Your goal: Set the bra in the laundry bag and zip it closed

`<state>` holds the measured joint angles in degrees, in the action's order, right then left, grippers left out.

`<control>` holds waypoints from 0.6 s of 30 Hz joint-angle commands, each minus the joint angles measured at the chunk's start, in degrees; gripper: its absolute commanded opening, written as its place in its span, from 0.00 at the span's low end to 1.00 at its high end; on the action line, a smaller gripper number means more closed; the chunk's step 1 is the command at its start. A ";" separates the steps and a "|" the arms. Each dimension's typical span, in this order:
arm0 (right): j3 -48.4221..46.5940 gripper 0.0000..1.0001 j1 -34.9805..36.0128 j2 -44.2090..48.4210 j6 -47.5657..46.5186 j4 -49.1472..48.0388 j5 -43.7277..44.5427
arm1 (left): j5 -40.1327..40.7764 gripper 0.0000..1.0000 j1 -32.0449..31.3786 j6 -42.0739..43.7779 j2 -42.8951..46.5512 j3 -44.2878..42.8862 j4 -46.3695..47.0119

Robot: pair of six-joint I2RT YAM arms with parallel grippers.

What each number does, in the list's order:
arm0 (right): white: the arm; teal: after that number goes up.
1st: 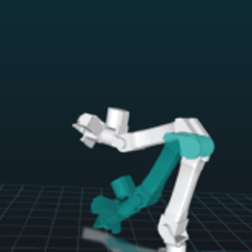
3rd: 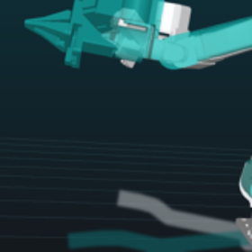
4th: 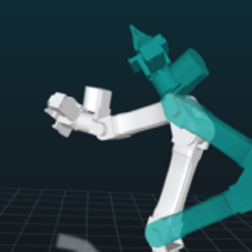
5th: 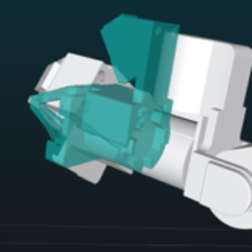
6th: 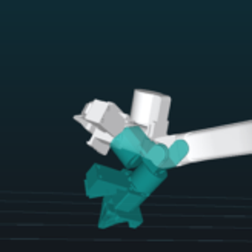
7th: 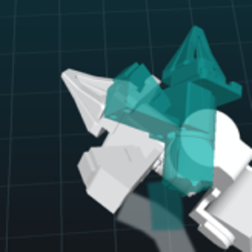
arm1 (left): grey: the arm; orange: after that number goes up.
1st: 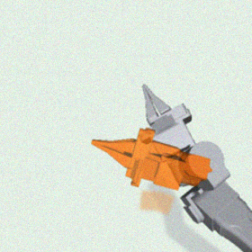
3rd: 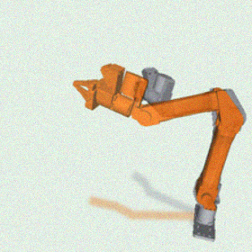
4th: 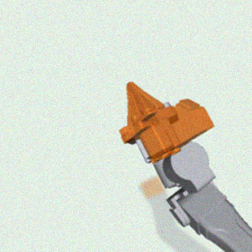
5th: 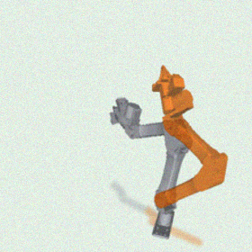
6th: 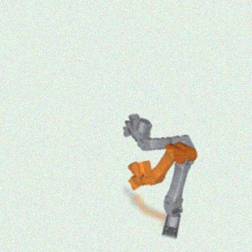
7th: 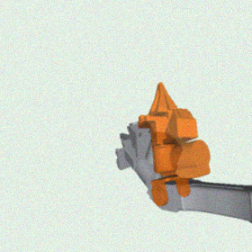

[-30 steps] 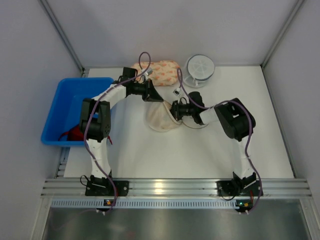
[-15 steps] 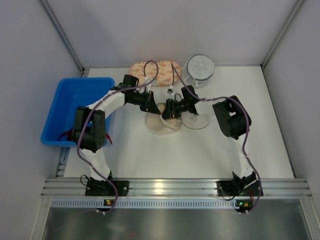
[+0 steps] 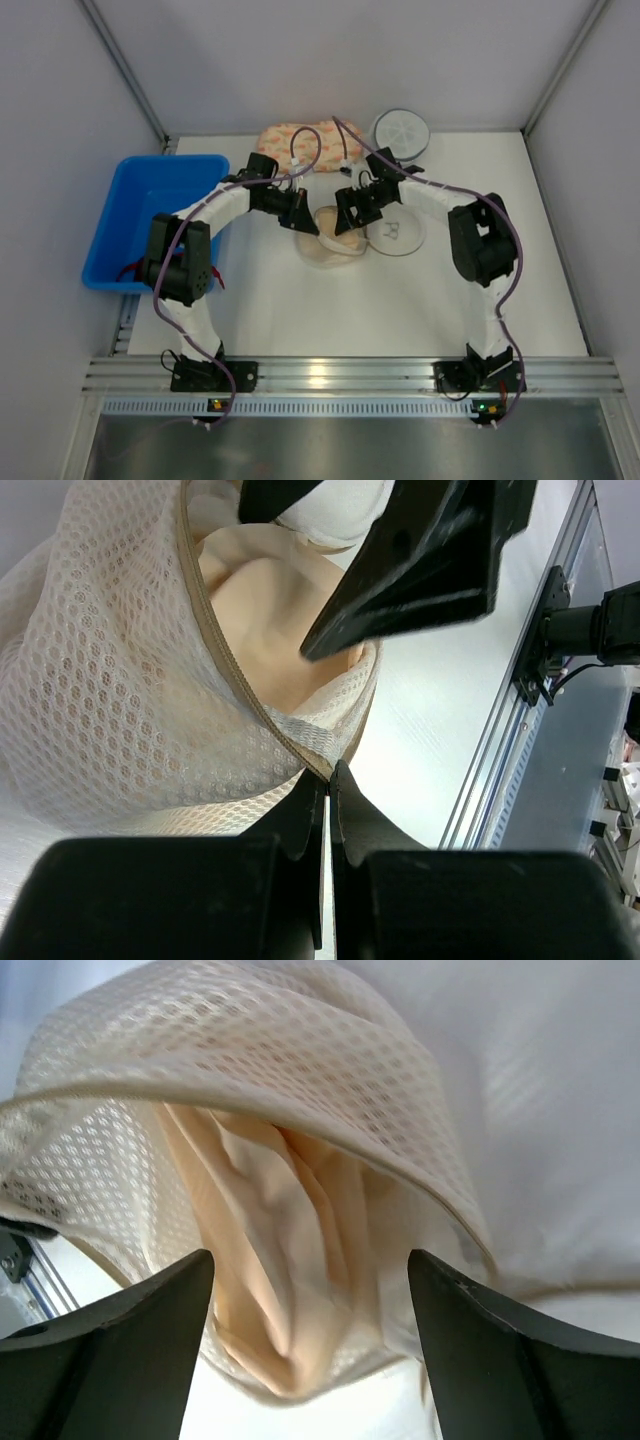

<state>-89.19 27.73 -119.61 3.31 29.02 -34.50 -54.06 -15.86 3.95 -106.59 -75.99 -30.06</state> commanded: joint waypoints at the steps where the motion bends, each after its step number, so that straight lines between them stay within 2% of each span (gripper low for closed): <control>1: -3.36 0.79 -3.80 5.00 -5.51 9.91 2.96 | -0.69 0.00 0.04 2.03 3.31 0.40 -0.17; 3: -3.19 0.79 -5.83 7.10 -5.07 10.36 1.20 | -0.78 0.00 0.04 2.12 3.40 0.49 -0.17; 7: -1.08 0.74 -14.60 10.01 -5.50 11.06 0.22 | -0.69 0.00 0.04 2.65 3.84 0.84 -0.08; 13: 1.82 0.64 -23.93 11.59 -8.41 12.47 8.65 | -0.95 0.00 0.04 2.30 2.96 0.66 -0.08; 18: 2.35 0.61 -25.00 8.79 -8.33 11.77 13.58 | -0.87 0.00 -0.05 2.38 2.52 0.05 -0.08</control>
<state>-87.05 1.43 -110.30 -3.75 39.42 -24.03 -54.04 -15.86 4.69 -106.24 -75.37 -30.39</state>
